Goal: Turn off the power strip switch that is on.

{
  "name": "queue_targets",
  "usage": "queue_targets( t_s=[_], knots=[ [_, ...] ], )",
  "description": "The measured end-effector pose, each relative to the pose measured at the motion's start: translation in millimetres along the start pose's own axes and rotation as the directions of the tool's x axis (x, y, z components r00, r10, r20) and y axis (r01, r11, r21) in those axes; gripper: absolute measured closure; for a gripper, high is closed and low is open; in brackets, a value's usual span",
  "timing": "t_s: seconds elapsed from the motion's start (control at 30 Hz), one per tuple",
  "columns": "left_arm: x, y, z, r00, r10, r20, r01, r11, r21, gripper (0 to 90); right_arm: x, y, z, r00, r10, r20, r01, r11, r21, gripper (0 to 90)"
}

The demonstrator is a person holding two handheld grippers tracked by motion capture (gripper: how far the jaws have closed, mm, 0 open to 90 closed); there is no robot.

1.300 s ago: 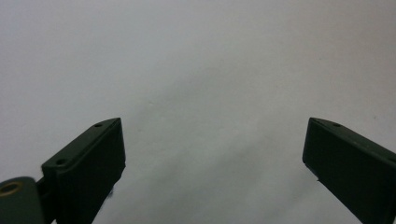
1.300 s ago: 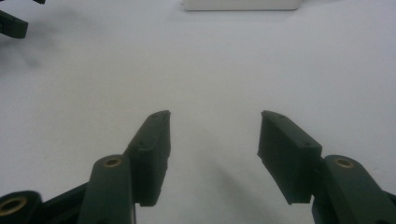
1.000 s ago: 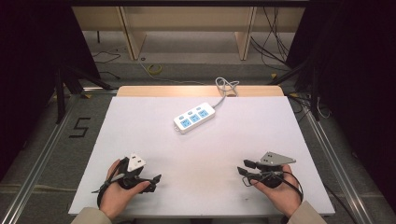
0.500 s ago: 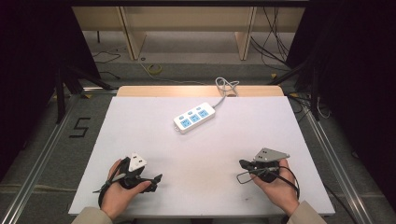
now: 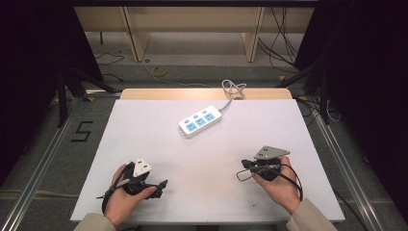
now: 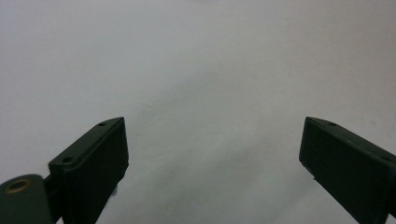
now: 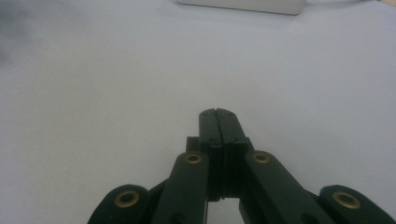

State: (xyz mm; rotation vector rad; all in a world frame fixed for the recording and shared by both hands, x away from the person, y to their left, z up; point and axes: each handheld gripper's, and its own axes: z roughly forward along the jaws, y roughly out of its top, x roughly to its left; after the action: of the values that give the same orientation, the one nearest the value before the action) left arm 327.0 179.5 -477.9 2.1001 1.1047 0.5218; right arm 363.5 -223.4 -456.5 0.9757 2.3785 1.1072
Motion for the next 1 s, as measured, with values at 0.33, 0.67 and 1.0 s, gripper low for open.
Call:
queue_targets(
  t_s=[0.33,0.67,1.0],
  knots=[
    [-0.2,0.1,0.1,1.0,-0.001,-0.001,0.001,1.0,-0.001,7.7,-2.3,10.0,8.5,1.0,-0.005,-0.004,0.005,0.9999,0.009,90.0],
    [-0.4,0.2,0.2,1.0,-0.007,-0.002,0.007,1.0,-0.007,7.7,-6.5,21.5,14.8,1.0,-0.007,0.002,0.007,0.9999,0.014,90.0],
    [-0.4,0.4,0.2,1.0,-0.005,-0.002,0.005,1.0,-0.007,7.8,-12.9,39.5,24.4,0.9998,-0.018,0.008,0.018,0.9995,0.025,90.0]
  ],
)
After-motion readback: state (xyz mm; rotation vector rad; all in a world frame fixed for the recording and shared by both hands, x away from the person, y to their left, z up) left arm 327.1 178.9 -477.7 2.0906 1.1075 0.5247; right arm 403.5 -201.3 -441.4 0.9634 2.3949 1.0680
